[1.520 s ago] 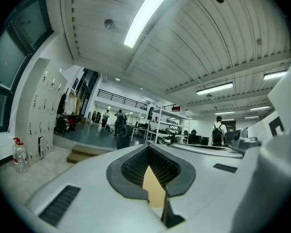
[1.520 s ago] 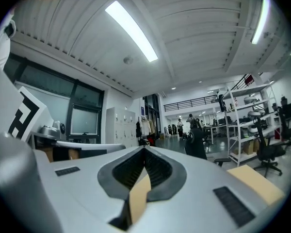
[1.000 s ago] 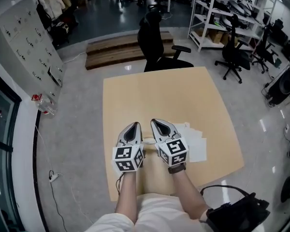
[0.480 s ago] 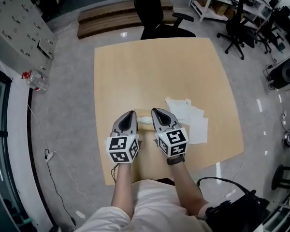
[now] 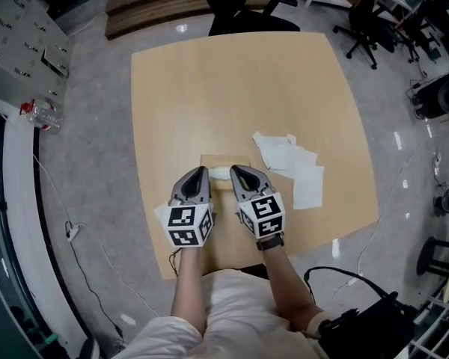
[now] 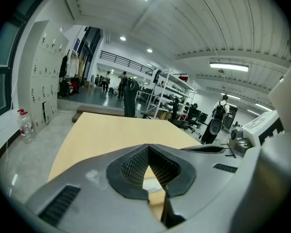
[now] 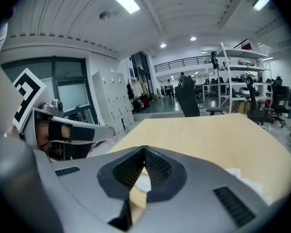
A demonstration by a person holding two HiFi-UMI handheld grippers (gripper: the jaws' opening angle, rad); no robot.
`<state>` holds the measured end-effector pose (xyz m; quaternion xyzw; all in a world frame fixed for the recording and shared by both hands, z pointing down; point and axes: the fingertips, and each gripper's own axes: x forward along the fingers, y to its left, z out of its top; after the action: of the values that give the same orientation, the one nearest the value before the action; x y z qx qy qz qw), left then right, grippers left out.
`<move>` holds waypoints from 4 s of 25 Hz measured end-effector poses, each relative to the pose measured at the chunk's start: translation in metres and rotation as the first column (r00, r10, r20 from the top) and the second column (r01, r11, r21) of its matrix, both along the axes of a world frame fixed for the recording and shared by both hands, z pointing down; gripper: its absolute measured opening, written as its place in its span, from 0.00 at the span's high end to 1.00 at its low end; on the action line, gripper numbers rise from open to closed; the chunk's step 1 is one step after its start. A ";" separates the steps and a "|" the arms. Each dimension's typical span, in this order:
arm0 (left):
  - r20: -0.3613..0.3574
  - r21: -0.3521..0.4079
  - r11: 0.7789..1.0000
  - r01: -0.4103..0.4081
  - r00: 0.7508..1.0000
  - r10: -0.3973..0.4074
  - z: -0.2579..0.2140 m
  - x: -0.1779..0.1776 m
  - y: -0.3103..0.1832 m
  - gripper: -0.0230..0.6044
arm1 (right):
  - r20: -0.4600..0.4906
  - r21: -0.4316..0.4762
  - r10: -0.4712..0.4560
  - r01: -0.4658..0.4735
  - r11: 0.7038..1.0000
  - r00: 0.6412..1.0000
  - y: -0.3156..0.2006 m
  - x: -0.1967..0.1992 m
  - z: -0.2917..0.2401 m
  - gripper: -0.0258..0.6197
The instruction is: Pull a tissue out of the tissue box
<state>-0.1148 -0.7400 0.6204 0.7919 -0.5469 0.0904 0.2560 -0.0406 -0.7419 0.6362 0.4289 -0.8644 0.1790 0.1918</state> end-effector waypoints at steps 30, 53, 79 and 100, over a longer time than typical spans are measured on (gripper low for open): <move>-0.044 -0.138 0.990 -0.014 0.999 0.008 0.070 -0.005 -0.004 0.96 | -0.279 -0.175 -0.196 0.151 0.973 0.940 0.025 -0.025 0.104 0.79; -0.084 -0.076 0.997 0.002 0.996 -0.008 0.032 -0.002 -0.008 0.96 | -0.277 -0.079 -0.120 0.102 0.992 0.953 0.009 -0.018 0.062 0.95; -0.049 0.332 0.942 0.041 0.998 -0.026 -0.169 0.001 0.022 0.96 | 0.029 0.372 -0.003 -0.008 0.928 1.000 0.014 0.004 -0.188 0.95; -0.044 0.519 0.854 0.038 0.999 -0.017 -0.253 0.029 0.079 0.96 | 0.120 0.493 0.021 -0.078 0.867 0.993 0.066 0.029 -0.264 0.95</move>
<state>-0.0861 -0.6608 0.3677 0.8253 -0.5574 -0.0792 0.0446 -0.0115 -0.6762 0.3718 0.4754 -0.8792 -0.0208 0.0223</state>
